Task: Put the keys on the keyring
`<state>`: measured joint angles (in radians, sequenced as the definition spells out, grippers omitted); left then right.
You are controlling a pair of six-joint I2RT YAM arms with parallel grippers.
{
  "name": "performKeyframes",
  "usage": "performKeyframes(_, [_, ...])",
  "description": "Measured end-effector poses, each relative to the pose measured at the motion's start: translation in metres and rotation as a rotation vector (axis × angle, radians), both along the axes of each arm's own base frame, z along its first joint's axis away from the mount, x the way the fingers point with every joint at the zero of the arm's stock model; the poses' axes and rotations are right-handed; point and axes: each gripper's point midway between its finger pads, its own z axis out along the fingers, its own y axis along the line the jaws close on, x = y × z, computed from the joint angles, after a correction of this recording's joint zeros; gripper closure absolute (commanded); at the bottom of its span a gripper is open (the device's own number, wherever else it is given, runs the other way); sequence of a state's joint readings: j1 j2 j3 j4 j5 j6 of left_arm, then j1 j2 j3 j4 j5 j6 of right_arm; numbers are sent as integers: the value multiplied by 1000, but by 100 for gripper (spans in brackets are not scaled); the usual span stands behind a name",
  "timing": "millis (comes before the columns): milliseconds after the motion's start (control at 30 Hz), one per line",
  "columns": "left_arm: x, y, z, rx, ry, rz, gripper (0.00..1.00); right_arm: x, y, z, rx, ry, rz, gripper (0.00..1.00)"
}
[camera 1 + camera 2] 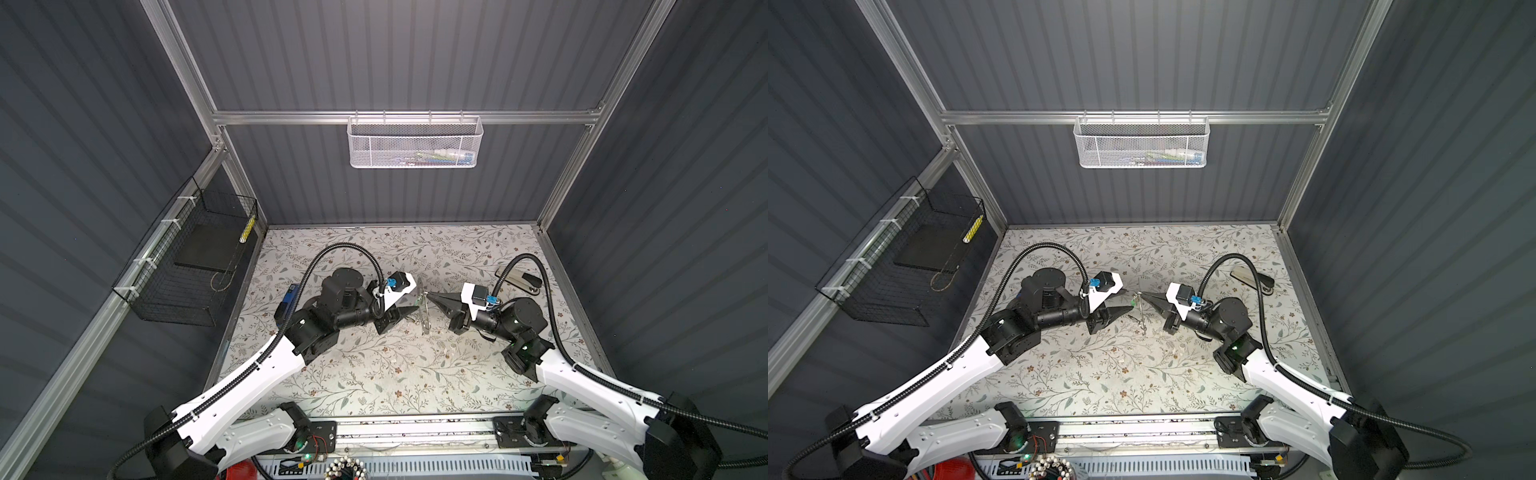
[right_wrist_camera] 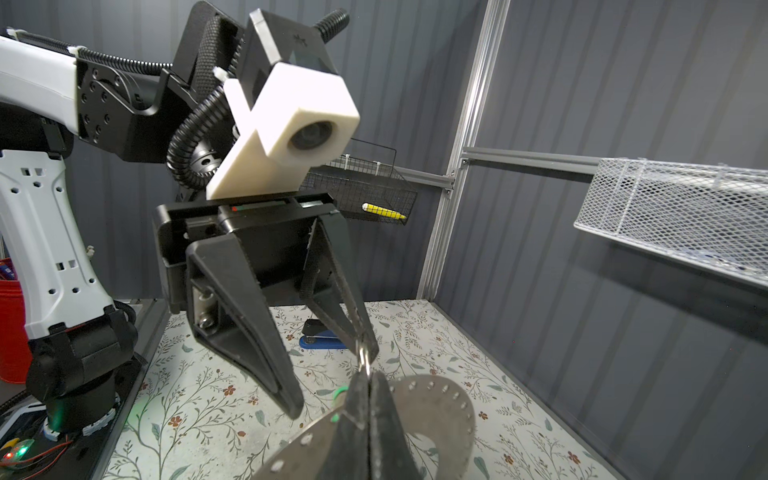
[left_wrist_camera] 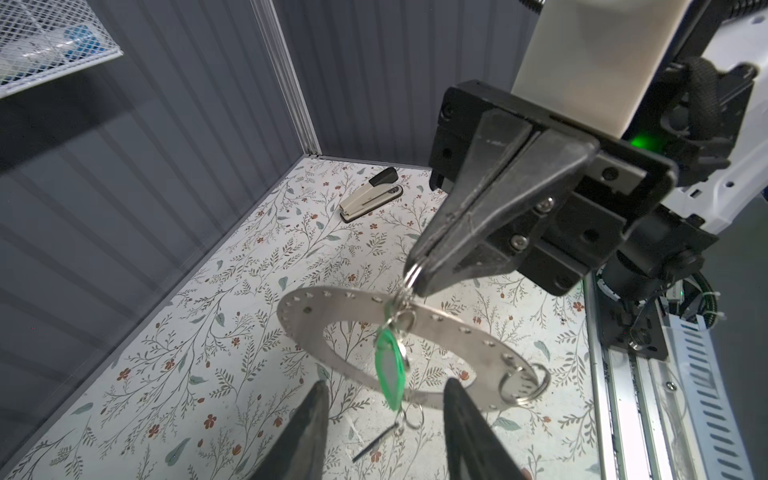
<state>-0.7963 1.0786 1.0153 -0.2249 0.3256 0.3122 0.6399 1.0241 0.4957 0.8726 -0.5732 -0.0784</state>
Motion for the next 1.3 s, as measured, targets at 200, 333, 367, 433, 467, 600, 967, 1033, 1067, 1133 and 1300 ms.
performKeyframes(200, [-2,-7,-5,28,0,-54,64,-2,1,-1,-2,-2,10,100])
performKeyframes(333, [-3,-12,8,9,-25,-84,70,-5,1,-1,-6,-5,27,100])
performKeyframes(367, [-4,-13,10,6,-30,-88,70,-5,2,-1,-6,-5,30,100])
performKeyframes(433, [-5,-13,14,0,-37,-96,70,-6,2,-1,-7,-7,37,100])
performKeyframes(467, [-5,-13,14,-2,-38,-100,71,-7,2,-1,-8,-8,41,100])
performKeyframes(600, [-8,-15,16,-6,-41,-120,74,-9,3,0,-5,-16,54,100])
performKeyframes(967, [-13,-17,15,-6,-43,-158,90,-11,5,0,1,-21,87,100])
performKeyframes(1033, [-12,-16,16,-4,-49,-161,94,-11,5,0,3,-22,90,100])
performKeyframes(1067, [-13,-16,16,-3,-48,-165,95,-11,6,-1,3,-20,92,100])
performKeyframes(1133, [-14,-16,16,2,-49,-170,98,-11,5,-1,5,-19,94,100])
performKeyframes(1300, [-15,-15,16,12,-54,-176,100,-12,6,-1,11,-21,102,90])
